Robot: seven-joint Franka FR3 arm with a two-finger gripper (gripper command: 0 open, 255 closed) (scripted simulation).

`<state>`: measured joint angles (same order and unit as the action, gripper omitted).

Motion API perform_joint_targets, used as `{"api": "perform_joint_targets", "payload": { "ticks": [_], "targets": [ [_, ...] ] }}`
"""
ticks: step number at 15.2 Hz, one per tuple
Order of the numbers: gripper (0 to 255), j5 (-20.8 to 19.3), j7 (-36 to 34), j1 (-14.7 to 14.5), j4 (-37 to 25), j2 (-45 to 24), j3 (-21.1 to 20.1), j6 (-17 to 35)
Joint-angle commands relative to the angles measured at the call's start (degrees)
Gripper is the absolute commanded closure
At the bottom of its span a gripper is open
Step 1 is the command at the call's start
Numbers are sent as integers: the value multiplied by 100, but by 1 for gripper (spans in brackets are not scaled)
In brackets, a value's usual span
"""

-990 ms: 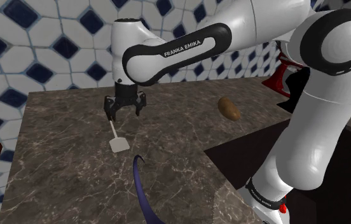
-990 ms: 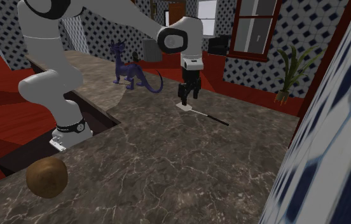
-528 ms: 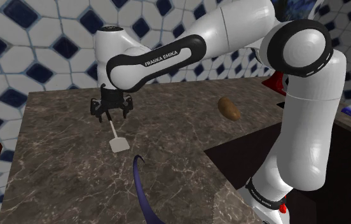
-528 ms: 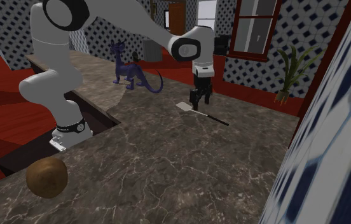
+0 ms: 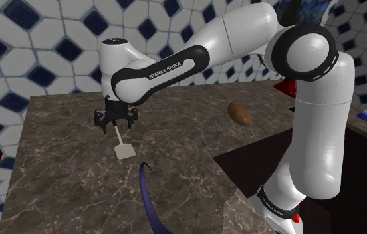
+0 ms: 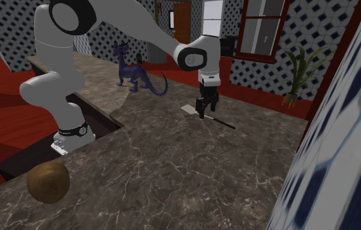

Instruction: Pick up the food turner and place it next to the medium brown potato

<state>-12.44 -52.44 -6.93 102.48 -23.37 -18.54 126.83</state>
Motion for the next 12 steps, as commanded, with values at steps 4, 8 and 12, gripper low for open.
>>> {"api": "perform_joint_targets", "payload": {
  "ticks": [4,8,12],
  "targets": [
    [0,-2,-2,-1,0,-4,1,5],
    [255,-2,-2,-1,0,-4,1,5],
    [255,-2,-2,-1,0,-4,1,5]
  ]
}}
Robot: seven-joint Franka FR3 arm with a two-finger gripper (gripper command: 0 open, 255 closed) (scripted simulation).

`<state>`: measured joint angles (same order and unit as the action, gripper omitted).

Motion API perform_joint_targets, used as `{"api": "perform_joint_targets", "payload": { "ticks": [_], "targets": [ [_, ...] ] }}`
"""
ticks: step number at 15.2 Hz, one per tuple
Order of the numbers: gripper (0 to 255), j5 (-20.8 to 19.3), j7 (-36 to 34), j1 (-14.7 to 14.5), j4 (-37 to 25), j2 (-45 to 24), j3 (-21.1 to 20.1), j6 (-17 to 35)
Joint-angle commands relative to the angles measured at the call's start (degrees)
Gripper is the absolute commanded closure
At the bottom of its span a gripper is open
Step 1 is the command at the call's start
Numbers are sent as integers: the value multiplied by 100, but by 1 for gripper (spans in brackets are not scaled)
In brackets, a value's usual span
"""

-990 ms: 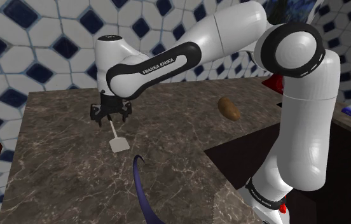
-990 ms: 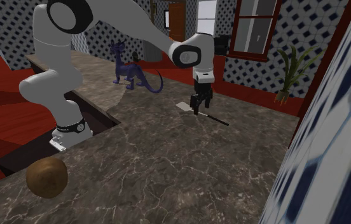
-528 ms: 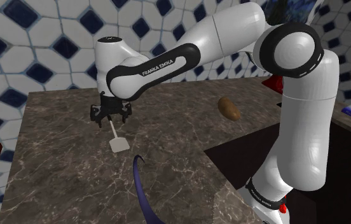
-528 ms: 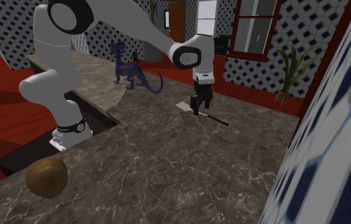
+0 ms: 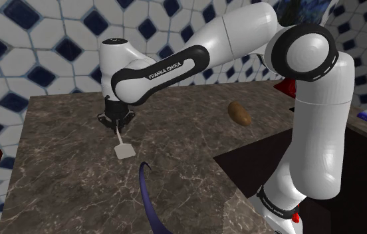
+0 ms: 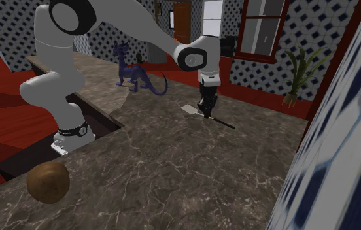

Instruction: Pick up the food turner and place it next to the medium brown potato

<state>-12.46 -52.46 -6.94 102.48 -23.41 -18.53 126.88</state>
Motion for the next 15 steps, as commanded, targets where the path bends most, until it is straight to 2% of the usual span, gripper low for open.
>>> {"api": "perform_joint_targets", "payload": {
  "ticks": [1,15],
  "targets": [
    [255,0,0,0,0,0,0,0],
    [255,215,168,49,-448,412,-93,-831]
  ]
}}
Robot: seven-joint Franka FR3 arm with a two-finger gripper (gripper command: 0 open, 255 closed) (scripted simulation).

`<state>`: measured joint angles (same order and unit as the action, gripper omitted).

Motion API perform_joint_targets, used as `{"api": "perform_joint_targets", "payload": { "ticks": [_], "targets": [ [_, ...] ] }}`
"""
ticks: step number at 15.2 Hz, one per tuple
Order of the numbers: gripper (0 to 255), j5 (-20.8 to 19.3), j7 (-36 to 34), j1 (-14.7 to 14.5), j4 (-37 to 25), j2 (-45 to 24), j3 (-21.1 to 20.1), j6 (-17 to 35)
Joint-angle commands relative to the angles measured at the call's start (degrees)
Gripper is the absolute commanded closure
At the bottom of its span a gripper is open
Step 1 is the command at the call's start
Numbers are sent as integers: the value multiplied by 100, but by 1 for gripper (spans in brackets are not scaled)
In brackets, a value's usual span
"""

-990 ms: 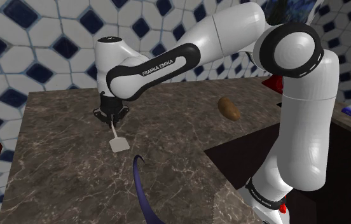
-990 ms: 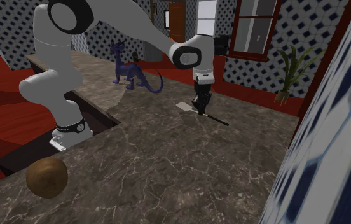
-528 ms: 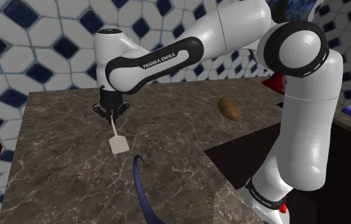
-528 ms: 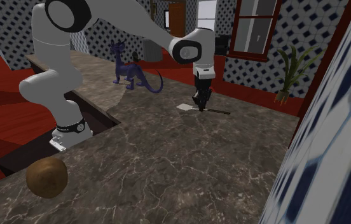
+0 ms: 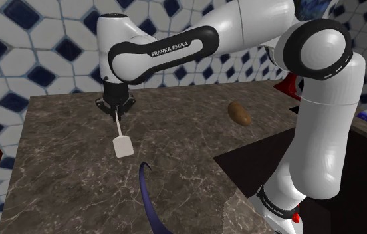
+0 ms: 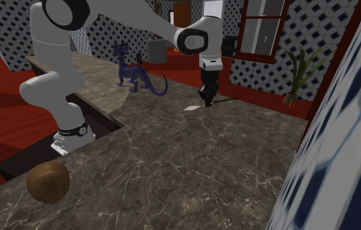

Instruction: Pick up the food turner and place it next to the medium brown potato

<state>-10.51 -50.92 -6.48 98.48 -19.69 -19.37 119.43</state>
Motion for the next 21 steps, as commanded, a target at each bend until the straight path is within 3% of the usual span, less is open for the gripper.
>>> {"api": "perform_joint_targets", "payload": {
  "ticks": [1,19,21],
  "targets": [
    [255,34,25,4,-93,64,-14,-154],
    [255,178,173,-15,-1160,303,-73,-1438],
    [255,242,298,92,-951,459,-45,-1368]
  ]
}}
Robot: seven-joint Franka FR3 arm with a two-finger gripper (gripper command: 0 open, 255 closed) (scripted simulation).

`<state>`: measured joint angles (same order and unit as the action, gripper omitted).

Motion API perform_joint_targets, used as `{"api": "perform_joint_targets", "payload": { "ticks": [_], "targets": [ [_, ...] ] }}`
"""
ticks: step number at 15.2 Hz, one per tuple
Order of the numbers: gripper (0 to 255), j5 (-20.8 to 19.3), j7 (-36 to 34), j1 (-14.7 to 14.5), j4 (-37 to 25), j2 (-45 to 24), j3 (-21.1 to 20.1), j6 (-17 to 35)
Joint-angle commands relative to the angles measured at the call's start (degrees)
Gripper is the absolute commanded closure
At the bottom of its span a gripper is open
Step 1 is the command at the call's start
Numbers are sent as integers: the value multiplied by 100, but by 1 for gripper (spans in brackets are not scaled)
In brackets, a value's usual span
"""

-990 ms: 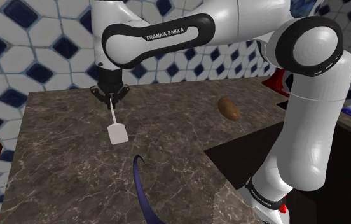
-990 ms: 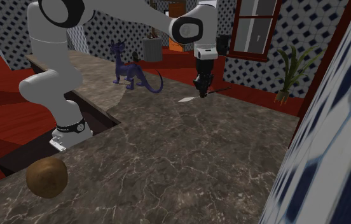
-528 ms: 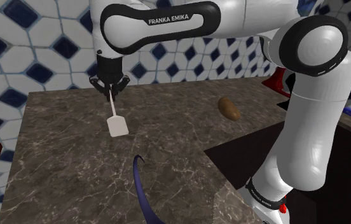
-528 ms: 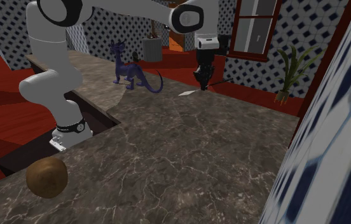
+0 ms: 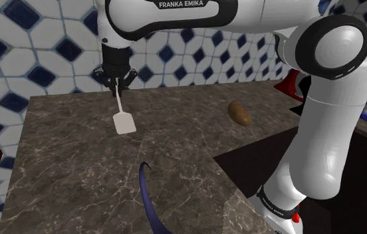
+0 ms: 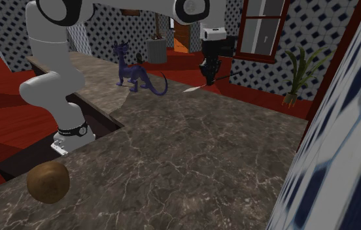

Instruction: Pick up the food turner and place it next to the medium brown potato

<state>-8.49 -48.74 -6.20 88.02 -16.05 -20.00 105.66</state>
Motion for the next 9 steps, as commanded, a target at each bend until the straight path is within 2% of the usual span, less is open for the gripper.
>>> {"api": "perform_joint_targets", "payload": {
  "ticks": [1,9],
  "targets": [
    [255,102,209,169,294,245,47,76],
    [255,513,1309,862,1536,1228,422,447]
  ]
}}
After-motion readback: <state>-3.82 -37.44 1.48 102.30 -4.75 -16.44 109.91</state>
